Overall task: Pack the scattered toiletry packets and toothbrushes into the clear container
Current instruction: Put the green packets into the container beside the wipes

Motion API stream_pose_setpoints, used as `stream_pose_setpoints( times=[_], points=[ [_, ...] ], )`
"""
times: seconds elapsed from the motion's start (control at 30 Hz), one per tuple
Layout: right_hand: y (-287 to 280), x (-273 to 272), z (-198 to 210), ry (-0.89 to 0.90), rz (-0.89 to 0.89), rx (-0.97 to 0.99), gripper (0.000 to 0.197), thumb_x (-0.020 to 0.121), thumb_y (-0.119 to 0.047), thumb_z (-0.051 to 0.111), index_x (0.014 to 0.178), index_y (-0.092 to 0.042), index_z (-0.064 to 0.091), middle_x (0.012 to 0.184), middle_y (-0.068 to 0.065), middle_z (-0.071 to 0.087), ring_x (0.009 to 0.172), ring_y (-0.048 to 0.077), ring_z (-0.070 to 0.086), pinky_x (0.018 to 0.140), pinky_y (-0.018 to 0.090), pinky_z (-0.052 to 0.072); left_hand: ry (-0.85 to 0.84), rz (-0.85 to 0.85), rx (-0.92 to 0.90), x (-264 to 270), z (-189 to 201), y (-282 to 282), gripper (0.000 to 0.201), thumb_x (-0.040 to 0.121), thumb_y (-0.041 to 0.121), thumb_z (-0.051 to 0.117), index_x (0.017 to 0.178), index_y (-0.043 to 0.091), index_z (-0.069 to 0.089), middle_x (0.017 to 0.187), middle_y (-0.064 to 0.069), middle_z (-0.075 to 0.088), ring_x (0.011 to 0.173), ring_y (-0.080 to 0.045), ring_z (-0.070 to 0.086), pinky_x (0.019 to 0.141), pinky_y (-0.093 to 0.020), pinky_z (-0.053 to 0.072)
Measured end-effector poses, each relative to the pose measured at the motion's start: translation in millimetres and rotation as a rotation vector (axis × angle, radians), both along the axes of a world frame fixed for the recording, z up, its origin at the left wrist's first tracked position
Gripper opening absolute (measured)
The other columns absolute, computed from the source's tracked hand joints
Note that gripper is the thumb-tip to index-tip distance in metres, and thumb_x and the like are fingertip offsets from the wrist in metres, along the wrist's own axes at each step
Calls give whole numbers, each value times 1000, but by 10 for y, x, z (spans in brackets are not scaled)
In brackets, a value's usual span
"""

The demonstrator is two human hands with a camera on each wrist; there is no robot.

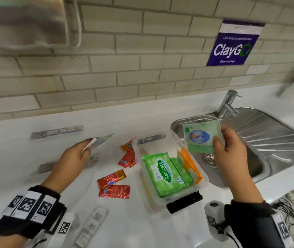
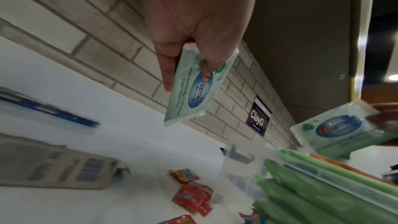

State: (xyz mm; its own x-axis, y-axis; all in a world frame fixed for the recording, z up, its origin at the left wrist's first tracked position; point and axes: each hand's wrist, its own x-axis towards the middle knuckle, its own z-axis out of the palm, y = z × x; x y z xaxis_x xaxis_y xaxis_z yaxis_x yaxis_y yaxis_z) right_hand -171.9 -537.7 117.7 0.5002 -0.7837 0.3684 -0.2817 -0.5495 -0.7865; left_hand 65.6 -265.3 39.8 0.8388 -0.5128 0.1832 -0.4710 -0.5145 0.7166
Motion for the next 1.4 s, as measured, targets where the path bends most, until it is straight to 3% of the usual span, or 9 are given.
stream_pose_setpoints(
  times=[0.13,0.23,0.5,0.67,0.8,0.9,1.07,1.27,1.4],
  points=[
    [-73,-10,-164,144,40,15,37,91,-3,44,126,-11,53,102,11,66,79,16,58,69,21,47,13,-63,-27,-233,121,-200,38,93,5,45,126,20,55,107,-7,63,89,-26,58,75,-30,42],
    [-80,70,-328,632,131,-19,42,91,-6,45,134,-11,47,109,21,66,90,29,61,75,32,47,-35,-111,-48,-397,207,-312,39,93,6,45,114,38,51,108,4,58,91,-12,54,75,-22,40],
    [-122,294,-557,963,332,-93,20,91,-1,39,104,-5,52,112,19,64,101,33,61,65,27,36,-85,-197,-62,-705,426,-664,39,94,7,44,121,33,52,111,16,54,91,5,51,80,2,35],
    [-221,360,-466,1120,485,-77,29,92,-2,37,117,0,52,126,19,56,112,33,57,88,35,48,-52,-323,-106,-1005,699,-1009,29,93,19,49,95,48,50,97,28,62,80,-7,62,64,-17,49],
    [-354,141,-291,763,399,39,50,91,-29,55,136,-13,40,131,8,57,117,23,55,95,32,44,106,-312,-366,-1138,851,-1225,21,90,12,54,94,32,57,89,8,67,79,-4,66,61,-15,53],
    [-399,-66,-21,228,445,226,60,76,-25,74,127,-28,41,107,-24,57,93,-10,58,82,14,47,423,-316,-595,-1225,903,-1414,23,89,6,52,103,24,57,97,3,69,80,-9,71,65,-22,58],
    [-408,-243,193,-326,537,632,21,82,11,57,101,0,59,66,-12,74,61,-3,68,54,9,51,475,-364,-553,-1334,703,-1768,23,90,14,55,104,32,55,98,12,70,89,-5,68,77,-20,56],
    [-538,-249,9,-293,224,160,32,85,-6,62,76,-36,57,62,-22,67,62,-4,61,55,9,48,-159,-500,164,-1358,37,-1870,47,81,56,47,125,38,50,136,15,48,131,-3,32,113,-31,27],
    [-498,-24,-273,-90,245,87,13,87,-7,57,90,-17,64,69,-11,62,57,-1,57,51,8,42,-355,-679,228,-1479,-200,-1889,53,90,57,25,116,31,62,124,9,62,130,-15,39,114,-33,24]
  ],
)
